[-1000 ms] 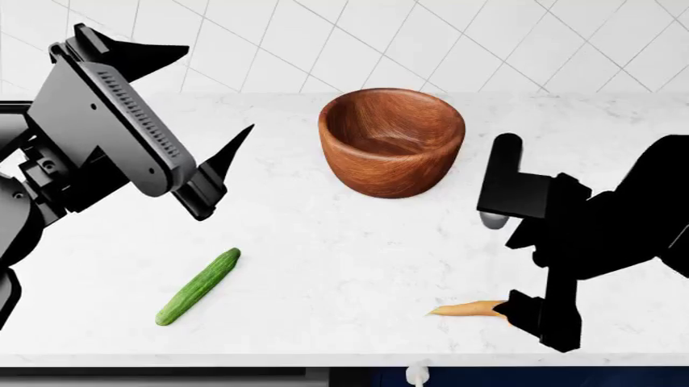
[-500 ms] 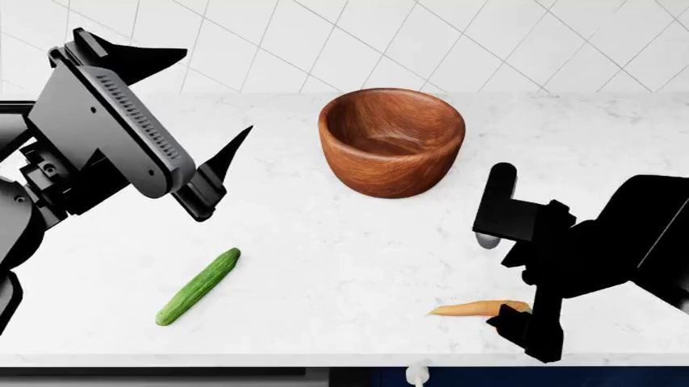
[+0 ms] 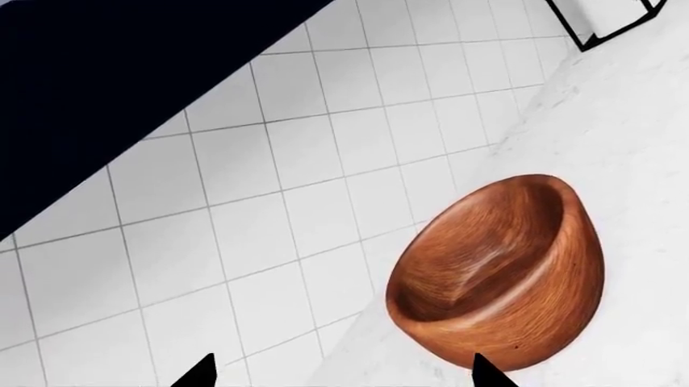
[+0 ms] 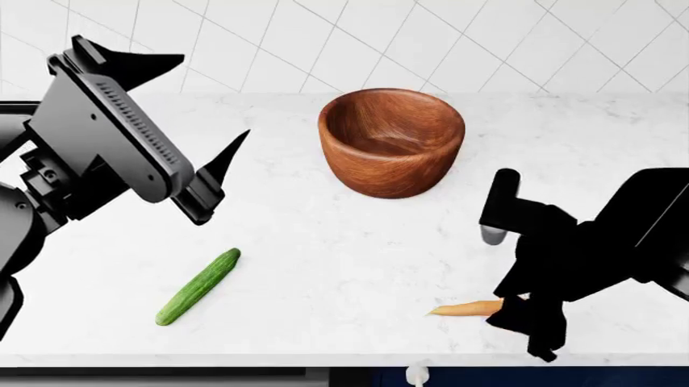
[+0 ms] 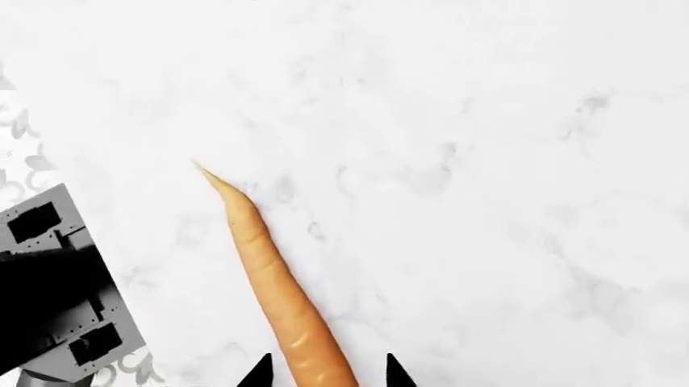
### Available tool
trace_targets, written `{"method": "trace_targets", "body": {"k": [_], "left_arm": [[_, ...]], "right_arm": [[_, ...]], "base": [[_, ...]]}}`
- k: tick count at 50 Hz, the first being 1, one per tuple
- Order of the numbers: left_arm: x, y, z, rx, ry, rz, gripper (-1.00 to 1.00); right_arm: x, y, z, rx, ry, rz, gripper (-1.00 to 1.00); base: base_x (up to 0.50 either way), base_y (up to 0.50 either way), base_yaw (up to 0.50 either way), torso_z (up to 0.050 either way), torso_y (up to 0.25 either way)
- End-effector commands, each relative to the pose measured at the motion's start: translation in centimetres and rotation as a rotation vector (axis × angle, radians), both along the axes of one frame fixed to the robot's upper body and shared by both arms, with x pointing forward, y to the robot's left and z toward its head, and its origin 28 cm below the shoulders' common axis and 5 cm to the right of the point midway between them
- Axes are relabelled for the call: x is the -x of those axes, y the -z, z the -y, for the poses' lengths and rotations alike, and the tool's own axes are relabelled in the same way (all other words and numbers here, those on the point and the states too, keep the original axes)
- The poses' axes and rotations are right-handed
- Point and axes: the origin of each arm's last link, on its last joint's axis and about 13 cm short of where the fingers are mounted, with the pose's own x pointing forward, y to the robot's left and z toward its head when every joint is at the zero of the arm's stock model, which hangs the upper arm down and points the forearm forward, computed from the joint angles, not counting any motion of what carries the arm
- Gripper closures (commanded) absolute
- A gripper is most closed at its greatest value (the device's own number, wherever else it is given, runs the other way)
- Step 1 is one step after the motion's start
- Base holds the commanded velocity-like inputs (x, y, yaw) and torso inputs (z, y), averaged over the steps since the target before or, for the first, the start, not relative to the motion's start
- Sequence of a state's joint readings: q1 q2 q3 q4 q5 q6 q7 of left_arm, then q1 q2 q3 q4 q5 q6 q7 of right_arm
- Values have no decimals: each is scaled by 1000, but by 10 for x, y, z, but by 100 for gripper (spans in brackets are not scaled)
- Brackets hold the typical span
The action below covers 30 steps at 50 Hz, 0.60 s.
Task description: Place the two vegetables and bowl onto the tray for setting up a vegetable dip station.
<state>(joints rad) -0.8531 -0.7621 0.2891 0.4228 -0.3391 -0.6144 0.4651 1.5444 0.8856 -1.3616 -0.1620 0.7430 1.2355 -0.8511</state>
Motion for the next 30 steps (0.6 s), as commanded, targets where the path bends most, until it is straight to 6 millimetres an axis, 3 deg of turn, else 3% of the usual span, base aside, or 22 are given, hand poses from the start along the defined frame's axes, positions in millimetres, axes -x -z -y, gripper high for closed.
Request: {"method": "trace_targets", "body": {"k": [1,13,14,19,23,26,30], "left_arm": [[-1,3,-1,-5,-9,0,-100],[0,-1,-1,-6,-11,3,-100],[0,-1,-1,-8,-10,2,-100],[1,-1,-1,-8,-8,-17,-100],[2,1,-1,3,-2,-69,-100],[6,-2,2,151,78,-206,-100],[-2,9,1,98,39,-329,-100]], "right_arm": [[-12,6,-7,105,8,154,100],[-23,-72,-22,146,-61,285,100],[-24,-87,-24,158,-72,317,100],[-25,-125,-29,153,-98,414,100],[-23,-140,-30,141,-132,483,100],[-20,-142,-28,159,-163,530,100],[-16,-140,-23,204,-220,582,100]], "base": [[0,3,5,0,0],[0,0,0,0,0],[0,0,0,0,0],[0,0,0,0,0],[0,0,0,0,0],[0,0,0,0,0],[0,0,0,0,0]]}}
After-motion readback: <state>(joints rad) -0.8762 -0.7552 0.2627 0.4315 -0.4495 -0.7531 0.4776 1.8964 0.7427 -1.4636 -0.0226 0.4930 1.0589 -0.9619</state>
